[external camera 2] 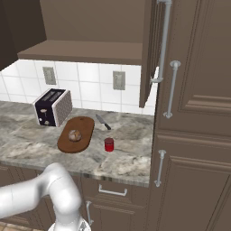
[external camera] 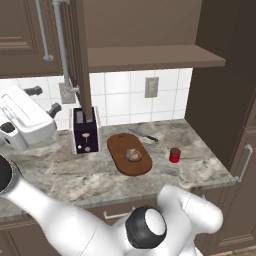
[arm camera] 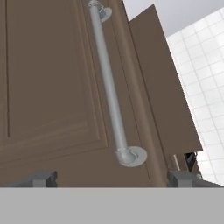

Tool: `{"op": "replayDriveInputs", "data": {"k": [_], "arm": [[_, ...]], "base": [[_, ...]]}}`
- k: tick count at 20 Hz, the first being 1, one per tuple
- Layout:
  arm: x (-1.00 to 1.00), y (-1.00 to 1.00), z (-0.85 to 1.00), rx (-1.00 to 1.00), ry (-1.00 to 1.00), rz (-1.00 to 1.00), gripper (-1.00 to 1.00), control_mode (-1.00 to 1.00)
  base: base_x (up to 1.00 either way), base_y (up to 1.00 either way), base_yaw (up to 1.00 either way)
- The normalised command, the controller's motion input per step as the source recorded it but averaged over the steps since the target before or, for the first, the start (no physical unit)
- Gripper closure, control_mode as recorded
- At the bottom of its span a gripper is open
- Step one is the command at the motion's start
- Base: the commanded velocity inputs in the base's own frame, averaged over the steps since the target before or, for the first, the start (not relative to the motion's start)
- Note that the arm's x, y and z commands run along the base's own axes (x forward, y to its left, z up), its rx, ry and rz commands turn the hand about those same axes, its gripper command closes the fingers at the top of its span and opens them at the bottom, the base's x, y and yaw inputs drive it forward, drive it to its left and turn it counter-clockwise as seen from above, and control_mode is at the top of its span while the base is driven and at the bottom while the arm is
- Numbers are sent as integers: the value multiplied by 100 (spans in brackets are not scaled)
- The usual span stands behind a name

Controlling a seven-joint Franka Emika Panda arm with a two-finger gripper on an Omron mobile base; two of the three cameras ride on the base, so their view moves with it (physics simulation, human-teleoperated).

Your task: Pick the bread, place it on the cutting board, pick the jam, place it on the counter, and close the cabinet.

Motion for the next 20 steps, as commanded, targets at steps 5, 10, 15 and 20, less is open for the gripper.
{"op": "replayDriveInputs", "data": {"k": [5,10,15,20], "arm": [[0,-3,0,0,-2,-5,-100,-100],[2,-15,0,0,0,-3,-100,-100],[3,-28,0,0,0,0,-100,-100],[1,-24,0,0,0,0,-100,-100]], "base": [[0,0,0],[0,0,0],[0,0,0],[0,0,0]]}}
